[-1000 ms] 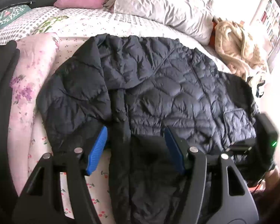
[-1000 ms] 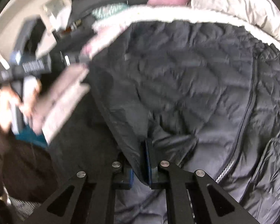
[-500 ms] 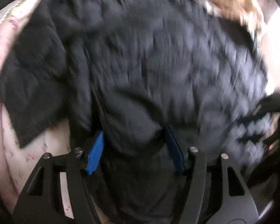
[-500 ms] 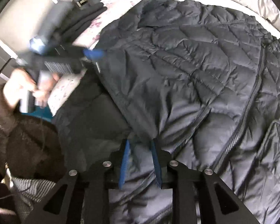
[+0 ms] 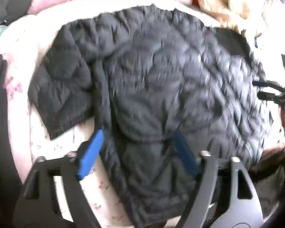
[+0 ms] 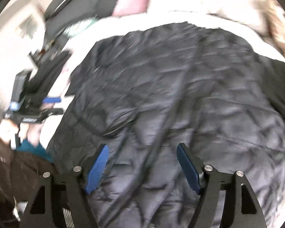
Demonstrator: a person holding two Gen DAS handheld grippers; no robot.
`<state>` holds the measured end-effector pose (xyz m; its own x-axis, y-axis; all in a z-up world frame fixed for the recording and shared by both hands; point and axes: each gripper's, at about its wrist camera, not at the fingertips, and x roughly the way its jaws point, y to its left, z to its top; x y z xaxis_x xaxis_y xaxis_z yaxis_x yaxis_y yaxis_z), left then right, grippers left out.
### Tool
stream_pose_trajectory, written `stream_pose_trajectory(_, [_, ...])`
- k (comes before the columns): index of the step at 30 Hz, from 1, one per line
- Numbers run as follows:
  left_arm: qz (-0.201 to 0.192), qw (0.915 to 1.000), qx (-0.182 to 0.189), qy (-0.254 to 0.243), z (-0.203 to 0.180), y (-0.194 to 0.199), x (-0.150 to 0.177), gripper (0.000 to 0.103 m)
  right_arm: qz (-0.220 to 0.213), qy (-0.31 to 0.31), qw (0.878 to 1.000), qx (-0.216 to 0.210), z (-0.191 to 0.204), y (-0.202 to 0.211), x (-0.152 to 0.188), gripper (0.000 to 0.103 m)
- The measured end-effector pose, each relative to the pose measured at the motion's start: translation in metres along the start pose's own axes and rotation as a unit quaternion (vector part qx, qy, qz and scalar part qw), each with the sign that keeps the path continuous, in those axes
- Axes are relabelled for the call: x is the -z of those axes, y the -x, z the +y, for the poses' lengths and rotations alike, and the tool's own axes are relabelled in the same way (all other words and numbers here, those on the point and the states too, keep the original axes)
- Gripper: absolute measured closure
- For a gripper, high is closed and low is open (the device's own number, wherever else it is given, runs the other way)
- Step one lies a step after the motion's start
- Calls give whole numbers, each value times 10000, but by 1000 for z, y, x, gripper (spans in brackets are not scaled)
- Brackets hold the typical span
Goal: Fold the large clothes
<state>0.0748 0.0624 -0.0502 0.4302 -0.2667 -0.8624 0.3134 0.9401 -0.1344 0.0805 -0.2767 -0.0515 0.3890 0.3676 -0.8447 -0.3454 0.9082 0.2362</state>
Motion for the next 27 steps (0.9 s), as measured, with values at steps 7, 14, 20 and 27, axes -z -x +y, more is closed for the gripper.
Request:
stream_pose_trajectory(7, [-208,9994,281,-10,-49,-15,-24,22,-752,-1654,9802,788,-114,56,26,28])
stream_pose_trajectory(14, [-200,9943,1031,-176,-131,-54,-54,22,-1029,-2071,9653,1211,-176,61,42,29])
stream_pose_trajectory(20, [-220,9891,1430,-279,-189,-97,-79,22,-1121,-1988,9673,1109,-182,48,36,30])
stream_pose_trajectory(27, [14,9871,1578,250,-216,-154,-92,43,-907,-1864,9712,1172,-172,39,35,30])
